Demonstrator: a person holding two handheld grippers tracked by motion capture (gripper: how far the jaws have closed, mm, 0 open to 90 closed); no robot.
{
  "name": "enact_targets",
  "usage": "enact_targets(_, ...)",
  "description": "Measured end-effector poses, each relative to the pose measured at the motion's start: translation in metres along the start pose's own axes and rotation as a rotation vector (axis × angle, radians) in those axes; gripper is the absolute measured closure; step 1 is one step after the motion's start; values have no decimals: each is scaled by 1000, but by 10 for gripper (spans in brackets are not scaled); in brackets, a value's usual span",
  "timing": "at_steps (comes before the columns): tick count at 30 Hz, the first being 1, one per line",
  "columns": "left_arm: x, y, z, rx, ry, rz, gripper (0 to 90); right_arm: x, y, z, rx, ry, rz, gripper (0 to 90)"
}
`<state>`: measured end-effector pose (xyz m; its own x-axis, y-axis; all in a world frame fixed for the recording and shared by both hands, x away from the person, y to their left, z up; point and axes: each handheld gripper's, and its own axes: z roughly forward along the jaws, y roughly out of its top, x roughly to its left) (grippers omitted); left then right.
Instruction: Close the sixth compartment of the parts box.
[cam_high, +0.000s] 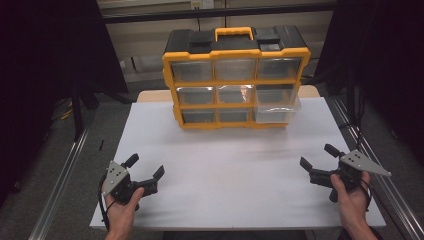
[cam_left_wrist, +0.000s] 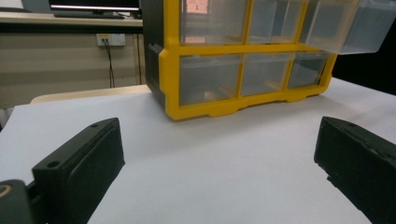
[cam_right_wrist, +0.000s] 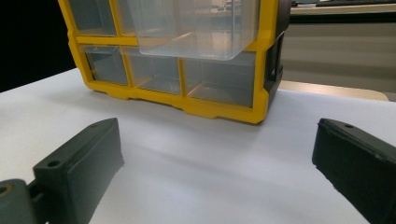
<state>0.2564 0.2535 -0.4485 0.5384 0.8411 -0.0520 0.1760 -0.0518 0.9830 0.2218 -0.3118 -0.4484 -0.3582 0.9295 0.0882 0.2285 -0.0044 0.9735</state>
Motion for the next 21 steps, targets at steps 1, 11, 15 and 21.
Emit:
enact_targets(1, 1, 0, 1, 0, -5, 0, 16, 0, 0, 0, -2, -3, 4, 8)
enact_targets(11, 3, -2, 4, 12, 3, -35, 29, 0, -2, 3, -2, 5, 15, 1)
enact_targets(15, 0, -2, 5, 11, -2, -31, 29, 2, -3, 5, 9, 17, 5, 7)
enact_targets(21, 0, -3, 4, 23, 1, -7, 29, 6, -4, 8, 22, 46, 44, 22)
